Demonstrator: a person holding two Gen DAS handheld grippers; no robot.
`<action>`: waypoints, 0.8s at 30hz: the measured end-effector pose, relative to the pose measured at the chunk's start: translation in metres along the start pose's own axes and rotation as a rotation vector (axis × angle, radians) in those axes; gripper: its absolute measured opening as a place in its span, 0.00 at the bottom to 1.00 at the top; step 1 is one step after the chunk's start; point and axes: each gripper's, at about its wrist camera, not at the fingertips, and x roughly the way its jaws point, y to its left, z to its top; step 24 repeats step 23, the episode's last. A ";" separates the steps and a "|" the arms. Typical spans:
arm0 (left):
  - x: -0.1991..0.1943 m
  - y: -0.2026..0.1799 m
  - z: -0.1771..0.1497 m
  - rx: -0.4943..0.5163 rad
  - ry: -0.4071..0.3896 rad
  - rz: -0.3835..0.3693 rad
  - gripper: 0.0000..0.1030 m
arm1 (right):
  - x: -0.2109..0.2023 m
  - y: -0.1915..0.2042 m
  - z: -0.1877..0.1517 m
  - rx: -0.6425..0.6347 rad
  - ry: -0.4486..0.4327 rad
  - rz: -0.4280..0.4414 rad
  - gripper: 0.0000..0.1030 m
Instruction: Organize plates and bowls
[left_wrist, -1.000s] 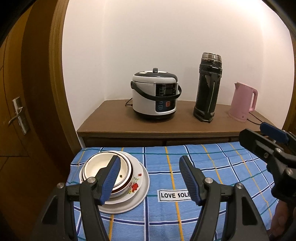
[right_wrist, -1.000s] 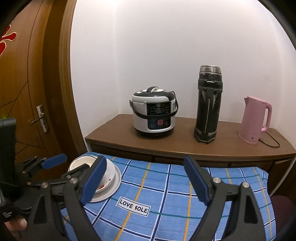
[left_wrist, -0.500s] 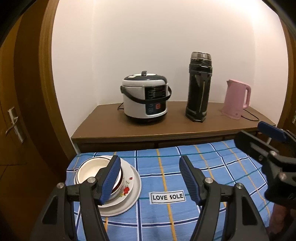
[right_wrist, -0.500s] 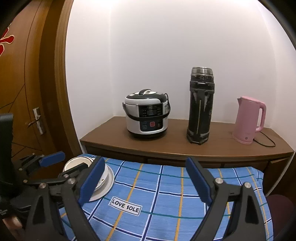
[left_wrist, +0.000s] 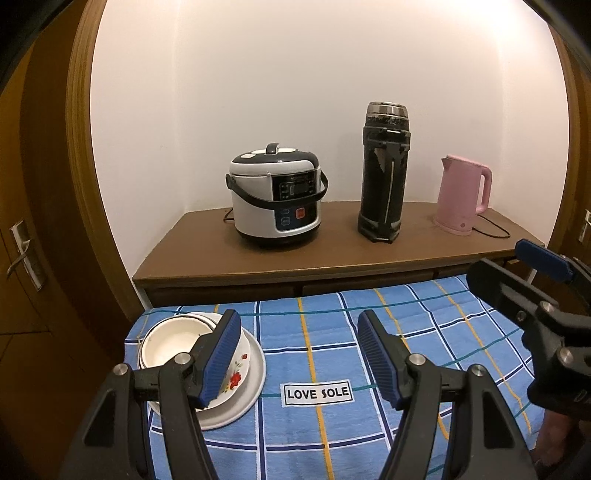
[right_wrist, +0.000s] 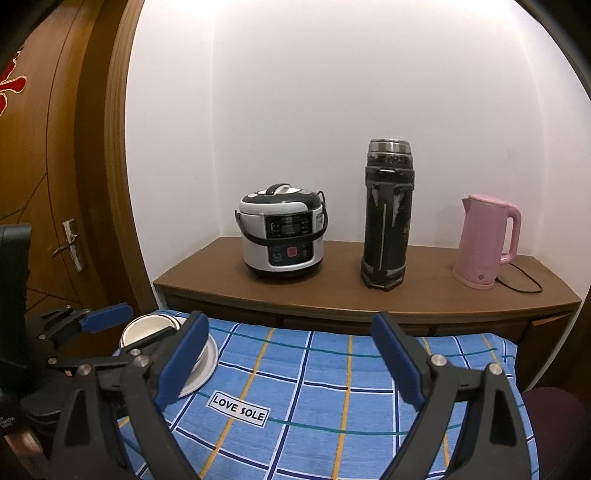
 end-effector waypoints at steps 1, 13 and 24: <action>-0.001 0.000 0.001 -0.003 -0.001 -0.001 0.66 | -0.001 -0.001 0.000 0.001 -0.002 -0.001 0.89; -0.006 -0.008 0.004 -0.008 -0.018 0.002 0.66 | -0.013 -0.007 0.003 -0.001 -0.027 -0.015 0.89; -0.012 -0.010 0.005 -0.002 -0.063 -0.012 0.66 | -0.015 -0.010 0.001 0.002 -0.027 -0.017 0.90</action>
